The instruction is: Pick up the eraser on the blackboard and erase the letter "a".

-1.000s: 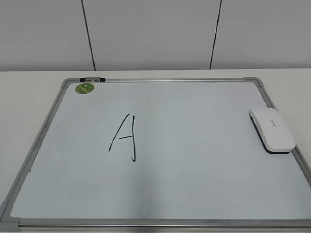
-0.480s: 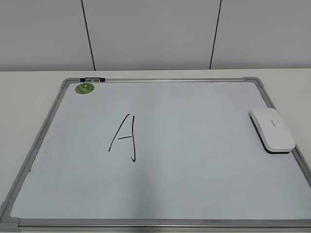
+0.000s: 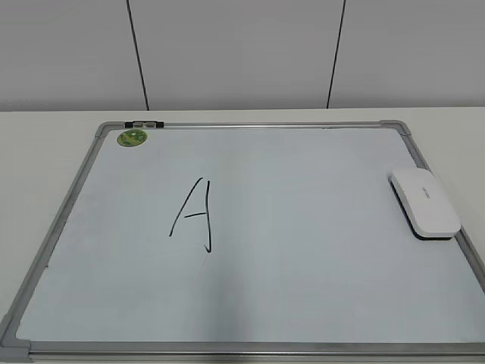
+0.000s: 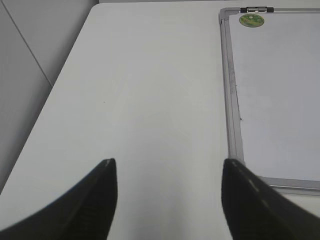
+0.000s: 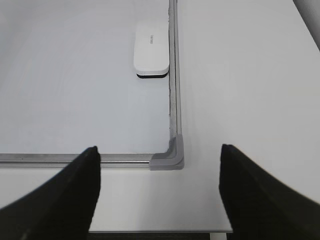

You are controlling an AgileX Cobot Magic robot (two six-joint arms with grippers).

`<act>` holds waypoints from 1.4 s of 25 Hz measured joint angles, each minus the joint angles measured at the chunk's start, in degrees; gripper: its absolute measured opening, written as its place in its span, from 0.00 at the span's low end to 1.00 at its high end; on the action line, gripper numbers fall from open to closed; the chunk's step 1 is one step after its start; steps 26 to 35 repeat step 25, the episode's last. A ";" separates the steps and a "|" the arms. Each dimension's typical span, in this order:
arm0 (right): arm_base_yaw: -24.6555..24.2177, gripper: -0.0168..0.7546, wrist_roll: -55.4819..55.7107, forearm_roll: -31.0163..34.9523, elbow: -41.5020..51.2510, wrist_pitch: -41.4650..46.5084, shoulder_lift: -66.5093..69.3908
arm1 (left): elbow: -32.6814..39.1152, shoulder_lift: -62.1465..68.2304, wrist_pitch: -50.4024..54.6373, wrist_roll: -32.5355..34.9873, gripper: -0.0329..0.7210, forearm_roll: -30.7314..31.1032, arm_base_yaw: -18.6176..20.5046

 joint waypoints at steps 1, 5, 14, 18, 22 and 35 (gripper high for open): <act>0.00 0.74 0.00 0.00 0.00 0.00 0.00 | 0.00 0.00 0.00 0.00 0.68 0.00 0.00; 0.00 0.73 0.00 0.00 0.00 0.00 0.00 | 0.00 0.00 0.00 0.00 0.67 0.00 0.00; 0.00 0.73 0.00 0.00 0.00 0.00 0.00 | 0.00 0.00 0.00 0.00 0.67 0.00 0.00; 0.00 0.73 0.00 0.00 0.00 0.00 0.00 | 0.00 0.00 0.00 0.00 0.66 0.00 0.00; 0.00 0.73 0.00 0.00 0.00 0.00 0.00 | 0.00 0.00 0.00 0.00 0.66 0.00 0.00; 0.00 0.73 0.00 0.00 0.00 0.00 0.00 | 0.00 0.00 0.00 0.00 0.66 0.00 0.00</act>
